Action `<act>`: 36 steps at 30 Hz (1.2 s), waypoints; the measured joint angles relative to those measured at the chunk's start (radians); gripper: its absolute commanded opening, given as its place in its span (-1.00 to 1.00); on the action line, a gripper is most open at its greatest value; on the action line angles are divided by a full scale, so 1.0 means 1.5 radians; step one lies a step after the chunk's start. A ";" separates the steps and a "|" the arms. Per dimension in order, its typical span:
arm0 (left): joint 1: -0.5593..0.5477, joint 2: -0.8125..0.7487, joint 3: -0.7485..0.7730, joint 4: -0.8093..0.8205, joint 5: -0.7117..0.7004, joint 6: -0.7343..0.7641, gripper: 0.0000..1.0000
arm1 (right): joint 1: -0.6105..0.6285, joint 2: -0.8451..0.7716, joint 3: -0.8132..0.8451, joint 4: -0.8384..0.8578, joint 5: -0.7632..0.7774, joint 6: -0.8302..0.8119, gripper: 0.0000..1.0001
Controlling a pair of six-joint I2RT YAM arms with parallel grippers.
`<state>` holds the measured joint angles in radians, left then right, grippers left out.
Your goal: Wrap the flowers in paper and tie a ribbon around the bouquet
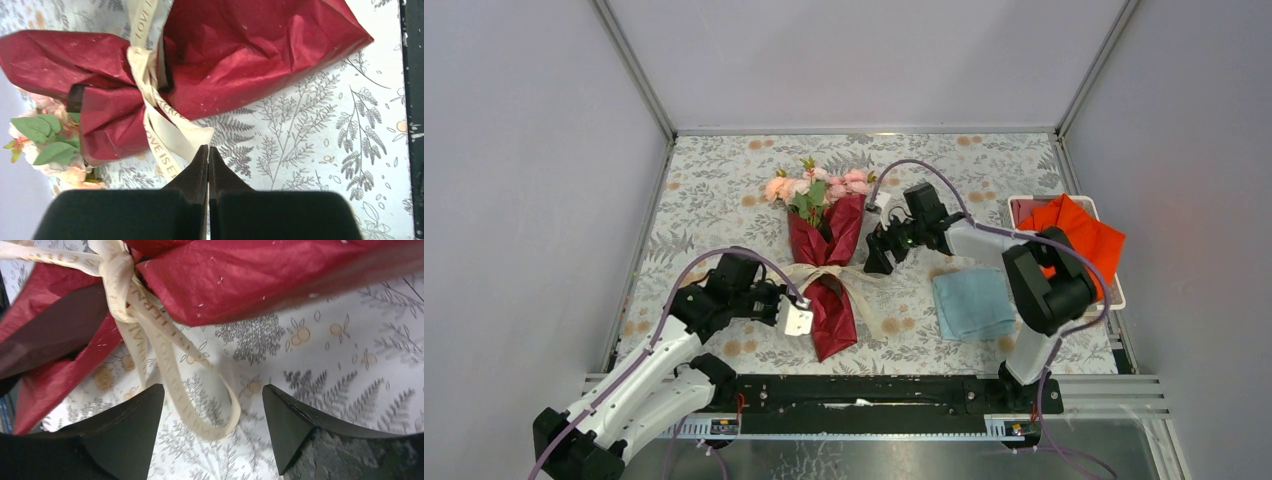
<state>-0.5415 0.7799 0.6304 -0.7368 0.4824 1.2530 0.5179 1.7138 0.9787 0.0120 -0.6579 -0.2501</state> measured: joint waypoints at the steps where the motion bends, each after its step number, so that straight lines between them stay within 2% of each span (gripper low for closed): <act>1: 0.000 -0.003 -0.004 -0.004 -0.006 -0.001 -1.00 | 0.000 0.027 0.019 -0.007 -0.013 -0.021 0.65; 4: 0.000 -0.007 -0.015 -0.018 -0.020 -0.003 -1.00 | 0.000 0.082 0.050 -0.018 -0.042 -0.062 0.65; 12: 0.000 -0.016 -0.032 -0.034 -0.048 -0.004 -1.00 | 0.005 0.124 0.051 -0.024 -0.077 -0.096 0.61; 20: 0.000 -0.018 -0.055 -0.049 -0.061 -0.004 -1.00 | 0.007 0.120 0.049 -0.047 -0.099 -0.133 0.64; 29: 0.001 -0.016 -0.071 -0.049 -0.071 -0.004 -1.00 | 0.008 0.041 0.032 -0.075 -0.097 -0.167 0.68; 36: 0.003 -0.015 -0.076 -0.048 -0.072 -0.004 -1.00 | 0.038 0.048 0.003 -0.068 -0.056 -0.174 0.77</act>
<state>-0.5365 0.7570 0.5163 -0.8093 0.3740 1.2469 0.5751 1.7859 0.9833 -0.0902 -0.7414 -0.5117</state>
